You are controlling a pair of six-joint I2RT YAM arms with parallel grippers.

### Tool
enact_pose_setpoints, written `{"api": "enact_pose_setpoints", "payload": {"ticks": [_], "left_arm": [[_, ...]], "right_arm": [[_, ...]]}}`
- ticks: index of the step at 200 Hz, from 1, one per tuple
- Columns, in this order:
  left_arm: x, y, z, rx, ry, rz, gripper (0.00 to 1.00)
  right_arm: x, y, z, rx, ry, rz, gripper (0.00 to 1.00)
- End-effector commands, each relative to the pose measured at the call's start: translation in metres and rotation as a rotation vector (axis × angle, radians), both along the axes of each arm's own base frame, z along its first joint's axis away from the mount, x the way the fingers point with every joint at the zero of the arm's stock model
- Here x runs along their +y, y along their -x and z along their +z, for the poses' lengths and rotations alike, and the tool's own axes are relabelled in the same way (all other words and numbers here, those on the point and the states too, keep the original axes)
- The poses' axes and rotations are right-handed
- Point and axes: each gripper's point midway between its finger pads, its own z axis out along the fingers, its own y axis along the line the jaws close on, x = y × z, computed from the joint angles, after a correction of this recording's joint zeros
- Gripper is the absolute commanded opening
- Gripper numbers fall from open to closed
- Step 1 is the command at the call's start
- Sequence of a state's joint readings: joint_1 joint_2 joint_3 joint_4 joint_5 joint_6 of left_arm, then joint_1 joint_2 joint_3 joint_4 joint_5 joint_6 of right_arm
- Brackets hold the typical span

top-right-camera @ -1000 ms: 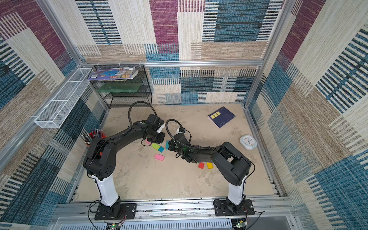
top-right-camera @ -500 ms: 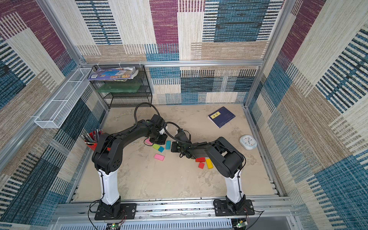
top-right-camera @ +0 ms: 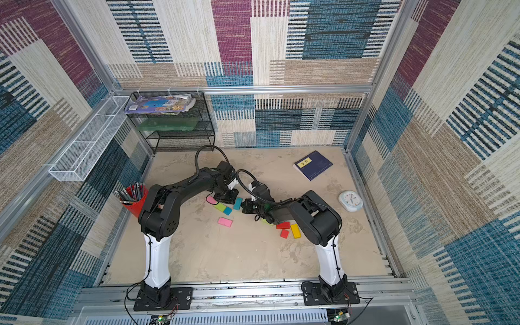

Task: Assemble the letter v with building blocks
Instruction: Assemble the building block at the center of the board.

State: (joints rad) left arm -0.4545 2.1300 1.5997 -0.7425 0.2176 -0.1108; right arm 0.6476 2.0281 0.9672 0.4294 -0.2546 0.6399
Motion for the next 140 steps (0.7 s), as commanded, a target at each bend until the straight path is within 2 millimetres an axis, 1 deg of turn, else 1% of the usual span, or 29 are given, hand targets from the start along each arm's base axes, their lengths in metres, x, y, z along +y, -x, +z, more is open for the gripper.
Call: {"api": "enact_pose_setpoints", "payload": {"ticks": [1,41,75,140], "left_arm": [[-0.003,0.003,0.002,0.013,0.009,-0.029,0.0],[0.004,0.002,0.001,0.004,-0.014,-0.021,0.0],[0.01,0.001,0.0,-0.002,-0.016,-0.009,0.0],[0.016,-0.001,0.002,-0.007,-0.01,0.005,0.0]], "right_arm": [[-0.001,0.009,-0.013,0.053,0.02,0.016,0.0],[0.008,0.013,-0.012,0.053,0.01,0.039,0.0],[0.01,0.015,-0.011,0.052,0.0,0.047,0.0],[0.015,0.016,-0.014,0.061,-0.005,0.058,0.0]]}}
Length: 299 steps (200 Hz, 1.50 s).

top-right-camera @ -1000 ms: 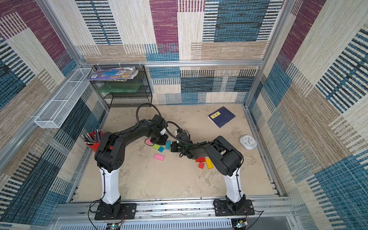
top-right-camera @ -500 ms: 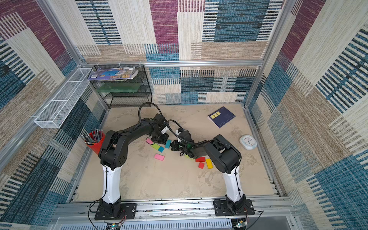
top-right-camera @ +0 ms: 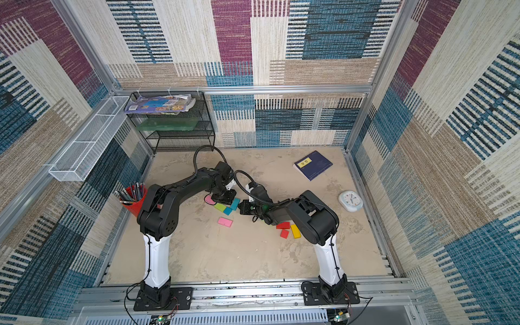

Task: Assemble the letter v with building blocks
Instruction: Assemble the building block at the center of the board.

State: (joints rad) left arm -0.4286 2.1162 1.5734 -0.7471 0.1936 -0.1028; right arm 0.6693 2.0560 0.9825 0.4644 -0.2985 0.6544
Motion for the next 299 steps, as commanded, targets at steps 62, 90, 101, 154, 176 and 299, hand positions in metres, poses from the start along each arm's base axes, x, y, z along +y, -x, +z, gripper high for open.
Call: {"api": "enact_pose_setpoints", "payload": {"ticks": [62,90,101,154,176,299], "left_arm": [[0.002,-0.003,0.006,-0.013,0.024,-0.012,0.0],[0.003,-0.002,0.005,-0.007,0.022,-0.012,0.0],[0.004,-0.002,0.006,-0.009,0.02,-0.008,0.0],[0.008,-0.003,0.006,-0.012,0.014,0.005,0.0],[0.01,-0.005,0.007,-0.018,0.012,0.012,0.0],[0.013,-0.017,0.016,-0.049,0.015,0.031,0.0]], "right_arm": [[0.001,0.01,-0.015,0.053,0.034,0.021,0.0],[0.002,0.011,-0.015,0.056,0.032,0.027,0.0],[0.003,0.011,-0.016,0.055,0.032,0.029,0.0],[0.003,0.013,-0.018,0.062,0.031,0.034,0.0],[0.005,0.014,-0.018,0.063,0.027,0.038,0.0],[-0.011,0.014,-0.011,0.053,0.038,0.013,0.0]]}}
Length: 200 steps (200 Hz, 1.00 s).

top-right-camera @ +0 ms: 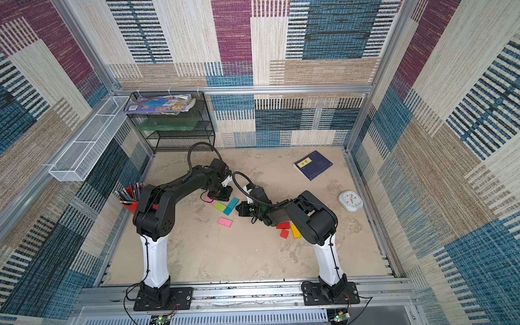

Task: Assemble the letter v with building blocks
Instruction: Assemble the building block at the center of the board, then pick up the building block from the center of the board.

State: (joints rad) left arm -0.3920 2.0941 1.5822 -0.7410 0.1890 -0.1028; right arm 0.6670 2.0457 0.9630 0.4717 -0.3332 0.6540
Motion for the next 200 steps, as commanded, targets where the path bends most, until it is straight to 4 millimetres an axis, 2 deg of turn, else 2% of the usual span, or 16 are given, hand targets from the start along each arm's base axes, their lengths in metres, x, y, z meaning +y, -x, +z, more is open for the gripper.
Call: {"api": "enact_pose_setpoints", "payload": {"ticks": [1,34,54,67,86,106,128,143,174,200], "left_arm": [[0.0,-0.003,0.003,-0.011,0.004,-0.007,0.0],[0.003,-0.003,-0.001,-0.017,-0.011,0.008,0.0],[0.008,-0.005,0.014,-0.105,-0.002,0.031,0.0],[0.017,-0.003,0.028,-0.178,-0.007,0.067,0.0],[0.032,0.009,0.044,-0.259,-0.001,0.146,0.0],[0.044,0.031,0.051,-0.297,0.054,0.225,0.14],[0.048,0.058,0.047,-0.279,0.159,0.299,0.4],[0.049,0.075,0.04,-0.25,0.238,0.35,0.48],[0.053,0.099,0.043,-0.277,0.348,0.414,0.65],[0.06,0.111,0.046,-0.284,0.341,0.421,0.68]], "right_arm": [[-0.011,0.006,-0.011,0.038,0.053,-0.014,0.0],[-0.012,0.007,-0.003,0.017,0.049,-0.01,0.0],[-0.007,0.013,0.007,-0.044,0.077,0.026,0.04],[-0.001,0.022,0.015,-0.112,0.118,0.075,0.14],[0.005,0.038,0.025,-0.222,0.202,0.141,0.38],[0.011,0.058,0.032,-0.31,0.259,0.232,0.57],[0.016,0.074,0.032,-0.367,0.299,0.321,0.69],[0.017,0.081,0.029,-0.391,0.334,0.371,0.73],[0.02,0.083,0.032,-0.436,0.375,0.404,0.76],[0.024,0.079,0.028,-0.449,0.413,0.435,0.78]]}}
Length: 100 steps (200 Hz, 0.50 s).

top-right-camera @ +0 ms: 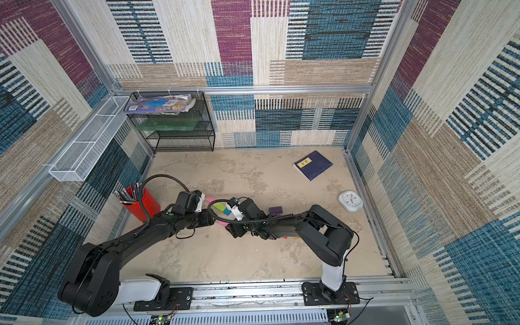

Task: Assemble the letter v with building blocks
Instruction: Pick up the building block from the center of the board.

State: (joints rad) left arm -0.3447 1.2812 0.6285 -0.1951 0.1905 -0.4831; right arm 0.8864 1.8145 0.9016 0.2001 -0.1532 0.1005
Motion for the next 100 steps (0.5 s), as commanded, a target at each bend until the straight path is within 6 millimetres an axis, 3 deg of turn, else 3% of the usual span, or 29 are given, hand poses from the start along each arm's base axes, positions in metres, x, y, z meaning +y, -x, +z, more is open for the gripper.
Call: {"api": "enact_pose_setpoints", "payload": {"ticks": [1,43,100], "left_arm": [[-0.003,-0.003,0.014,-0.045,0.068,0.034,0.68],[0.009,0.004,0.02,-0.07,0.109,0.09,0.72],[0.02,0.005,0.021,-0.074,0.127,0.12,0.72]], "right_arm": [[0.002,-0.007,-0.001,-0.055,0.051,0.03,0.78],[0.016,-0.012,-0.011,-0.056,0.104,0.08,0.76],[0.025,-0.001,-0.03,-0.026,0.167,0.13,0.66]]}}
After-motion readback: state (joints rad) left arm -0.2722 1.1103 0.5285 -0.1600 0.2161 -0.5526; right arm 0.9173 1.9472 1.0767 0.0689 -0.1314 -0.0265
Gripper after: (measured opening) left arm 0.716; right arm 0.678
